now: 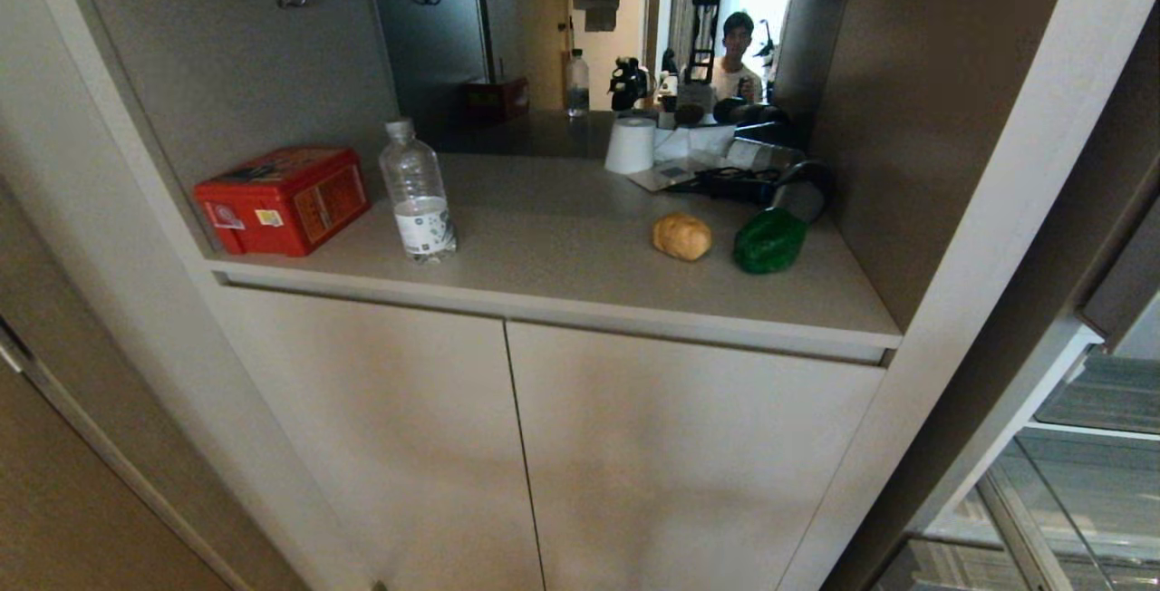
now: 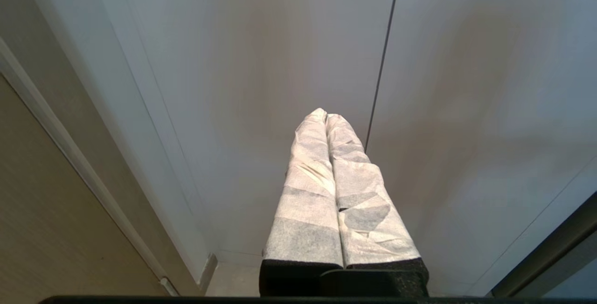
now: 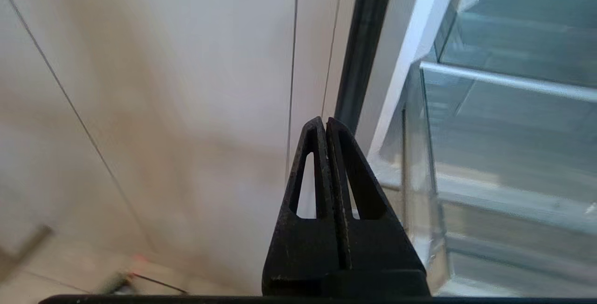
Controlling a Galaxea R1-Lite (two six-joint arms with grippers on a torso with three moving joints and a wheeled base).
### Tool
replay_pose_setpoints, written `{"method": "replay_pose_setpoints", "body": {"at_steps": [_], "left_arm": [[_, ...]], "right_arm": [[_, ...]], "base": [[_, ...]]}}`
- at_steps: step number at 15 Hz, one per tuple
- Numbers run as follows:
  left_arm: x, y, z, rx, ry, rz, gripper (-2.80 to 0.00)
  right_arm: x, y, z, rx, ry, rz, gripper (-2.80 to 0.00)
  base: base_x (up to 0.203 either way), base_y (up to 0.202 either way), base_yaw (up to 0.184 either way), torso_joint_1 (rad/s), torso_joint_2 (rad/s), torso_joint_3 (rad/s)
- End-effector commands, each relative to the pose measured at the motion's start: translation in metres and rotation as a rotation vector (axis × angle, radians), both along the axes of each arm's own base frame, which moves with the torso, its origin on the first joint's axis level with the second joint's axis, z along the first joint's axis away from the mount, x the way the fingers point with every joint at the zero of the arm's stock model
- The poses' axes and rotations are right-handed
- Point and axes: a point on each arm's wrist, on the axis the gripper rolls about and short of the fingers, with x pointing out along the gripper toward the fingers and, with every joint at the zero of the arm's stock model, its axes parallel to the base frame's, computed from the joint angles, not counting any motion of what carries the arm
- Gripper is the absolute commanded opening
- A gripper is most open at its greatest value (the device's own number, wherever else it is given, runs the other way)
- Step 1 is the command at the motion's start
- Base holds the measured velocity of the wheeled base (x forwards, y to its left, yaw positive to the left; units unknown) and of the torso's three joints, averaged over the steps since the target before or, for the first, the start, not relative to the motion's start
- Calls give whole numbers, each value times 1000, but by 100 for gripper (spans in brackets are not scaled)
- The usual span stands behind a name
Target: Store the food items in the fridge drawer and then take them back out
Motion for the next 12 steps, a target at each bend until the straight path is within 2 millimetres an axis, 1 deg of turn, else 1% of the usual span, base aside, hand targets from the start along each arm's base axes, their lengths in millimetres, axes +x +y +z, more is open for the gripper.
{"method": "replay_pose_setpoints", "body": {"at_steps": [1,2,3,4,5,7,9,10,12], "left_arm": [[1,0,-3,0,10,0,-280],[1,0,-3,0,10,0,-280],[1,0,-3,0,10,0,-280],[1,0,-3,0,10,0,-280],[1,0,-3,0,10,0,-280],[1,0,-3,0,10,0,-280],[1,0,-3,0,10,0,-280],[1,0,-3,0,10,0,-280],[1,0,-3,0,10,0,-280]], "right_arm": [[-4,0,13,-16,-45,17,-280],[-9,1,28,-2,-95,59,-280],[-15,3,49,28,-135,131,-280],[-15,4,65,63,-116,190,-280],[-9,5,81,93,-67,233,-280],[18,7,111,140,68,326,-280],[55,10,135,179,197,419,-280],[77,11,144,192,258,455,-280],[121,15,152,179,347,520,-280]], "base": [[0,0,0,0,0,0],[0,0,0,0,0,0],[0,0,0,0,0,0],[0,0,0,0,0,0],[0,0,0,0,0,0],[0,0,0,0,0,0],[0,0,0,0,0,0],[0,0,0,0,0,0],[0,0,0,0,0,0]]}}
